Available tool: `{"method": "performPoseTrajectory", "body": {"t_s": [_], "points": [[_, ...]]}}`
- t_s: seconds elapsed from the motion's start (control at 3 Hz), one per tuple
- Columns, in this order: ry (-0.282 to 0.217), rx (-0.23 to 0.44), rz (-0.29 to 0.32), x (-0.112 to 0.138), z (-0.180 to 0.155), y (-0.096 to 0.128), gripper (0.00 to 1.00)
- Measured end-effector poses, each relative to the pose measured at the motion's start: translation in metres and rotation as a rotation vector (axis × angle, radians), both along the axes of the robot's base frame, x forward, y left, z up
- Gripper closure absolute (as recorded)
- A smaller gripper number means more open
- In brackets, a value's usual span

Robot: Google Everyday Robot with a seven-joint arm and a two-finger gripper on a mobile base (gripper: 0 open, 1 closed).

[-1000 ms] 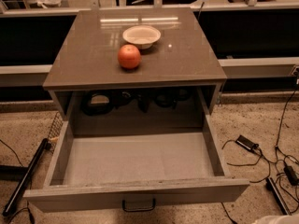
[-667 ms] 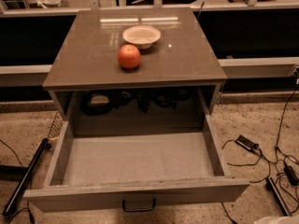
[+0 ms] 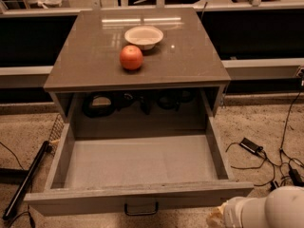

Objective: Close top drawer

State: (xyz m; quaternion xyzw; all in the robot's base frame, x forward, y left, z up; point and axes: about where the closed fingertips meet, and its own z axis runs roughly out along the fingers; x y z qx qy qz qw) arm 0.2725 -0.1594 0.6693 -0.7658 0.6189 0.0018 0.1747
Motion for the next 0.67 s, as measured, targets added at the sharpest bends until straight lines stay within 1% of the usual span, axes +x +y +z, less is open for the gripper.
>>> {"method": "performPoseTrajectory", "body": {"t_s": [0.33,0.67], "points": [[-0.045,0.021,-0.044,0.037,-0.004,0.023,1.0],[-0.049,0.051,-0.108,0.068,-0.014,0.036,1.0]]}}
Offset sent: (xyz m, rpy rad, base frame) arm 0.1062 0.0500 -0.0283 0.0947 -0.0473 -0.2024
